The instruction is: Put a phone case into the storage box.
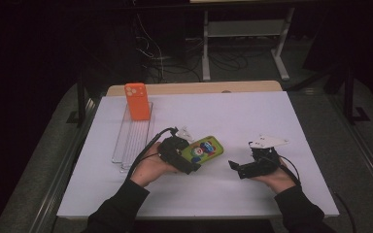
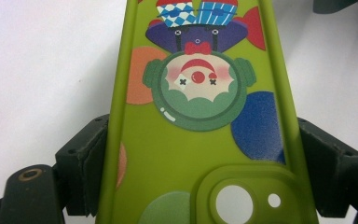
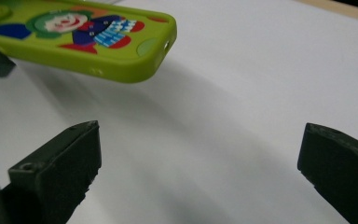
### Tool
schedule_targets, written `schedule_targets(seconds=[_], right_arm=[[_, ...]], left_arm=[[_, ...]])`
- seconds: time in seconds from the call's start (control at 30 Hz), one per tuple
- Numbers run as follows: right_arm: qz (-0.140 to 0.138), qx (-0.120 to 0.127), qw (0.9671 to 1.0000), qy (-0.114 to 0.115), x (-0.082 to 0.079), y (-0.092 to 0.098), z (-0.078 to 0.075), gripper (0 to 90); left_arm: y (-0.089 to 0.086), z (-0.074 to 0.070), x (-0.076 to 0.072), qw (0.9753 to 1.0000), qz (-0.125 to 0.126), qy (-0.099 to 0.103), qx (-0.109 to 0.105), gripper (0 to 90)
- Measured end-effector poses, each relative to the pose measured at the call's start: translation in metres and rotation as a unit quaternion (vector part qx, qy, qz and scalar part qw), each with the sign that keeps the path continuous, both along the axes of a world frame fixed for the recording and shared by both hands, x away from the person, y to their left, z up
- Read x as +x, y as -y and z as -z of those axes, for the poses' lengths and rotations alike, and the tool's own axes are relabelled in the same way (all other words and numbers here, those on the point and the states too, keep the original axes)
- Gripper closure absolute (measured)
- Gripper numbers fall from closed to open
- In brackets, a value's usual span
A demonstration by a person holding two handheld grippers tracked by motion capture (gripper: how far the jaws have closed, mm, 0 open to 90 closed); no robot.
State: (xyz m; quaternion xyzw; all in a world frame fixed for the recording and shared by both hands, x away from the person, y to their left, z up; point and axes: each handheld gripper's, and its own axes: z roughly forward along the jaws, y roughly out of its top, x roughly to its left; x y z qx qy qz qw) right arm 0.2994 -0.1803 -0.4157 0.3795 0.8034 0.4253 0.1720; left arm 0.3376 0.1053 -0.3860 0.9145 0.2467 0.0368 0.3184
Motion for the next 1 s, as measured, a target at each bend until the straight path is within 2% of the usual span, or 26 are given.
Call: schedule_targets(seconds=[0.07,0.17,0.2,0.27,0.4,0.47,0.5,0.6,0.63,0.83,0.93,0.97,1.0], right_arm=[[-0.002,-0.005,1.0,0.002,-0.002,-0.002,-0.001,0.0],[-0.015,-0.033,0.999,0.027,-0.002,-0.004,-0.001,0.0],[-0.017,-0.041,0.9985,0.033,-0.003,-0.005,-0.001,0.0],[-0.02,-0.057,0.9971,0.045,-0.003,-0.007,-0.001,0.0],[-0.026,-0.082,0.9941,0.065,-0.006,-0.012,-0.002,0.0],[-0.03,-0.09,0.9925,0.077,-0.008,-0.015,-0.003,0.0],[-0.031,-0.094,0.9918,0.081,-0.009,-0.016,-0.003,0.0],[-0.037,-0.115,0.9871,0.105,-0.011,-0.019,-0.004,0.0],[-0.041,-0.127,0.9839,0.118,-0.011,-0.02,-0.004,0.0],[-0.056,-0.17,0.971,0.158,-0.015,-0.026,-0.004,0.0],[-0.062,-0.186,0.9659,0.169,-0.018,-0.029,-0.004,0.0],[-0.064,-0.195,0.9624,0.178,-0.019,-0.03,-0.004,0.0],[-0.073,-0.215,0.955,0.191,-0.019,-0.03,-0.004,0.0]], left_arm=[[-0.002,-0.002,0.002,0.9999,0.011,-0.001,0.009,15.7],[-0.003,-0.002,0.002,0.9999,0.01,0.002,0.008,15.7],[-0.002,-0.001,0.001,1.0,0.001,0.0,-0.002,15.7],[-0.004,-0.002,0.002,0.9999,0.01,0.002,0.008,15.7],[-0.004,-0.002,0.002,0.9999,0.011,0.0,0.009,15.7],[-0.002,-0.001,0.0,1.0,0.001,-0.004,-0.004,15.7],[-0.003,-0.001,0.001,0.9999,0.011,-0.001,0.006,15.7],[-0.004,-0.002,0.002,0.9998,0.015,0.0,0.013,15.7],[-0.004,-0.001,0.002,0.9998,0.015,0.0,0.013,15.7],[-0.005,-0.001,0.003,0.9997,0.02,0.001,0.016,15.7],[-0.003,0.0,0.001,1.0,0.009,-0.003,0.004,15.7],[-0.003,0.0,0.001,0.9999,0.01,-0.002,0.005,15.7],[-0.003,0.0,0.001,0.9999,0.011,-0.002,0.006,15.7]])
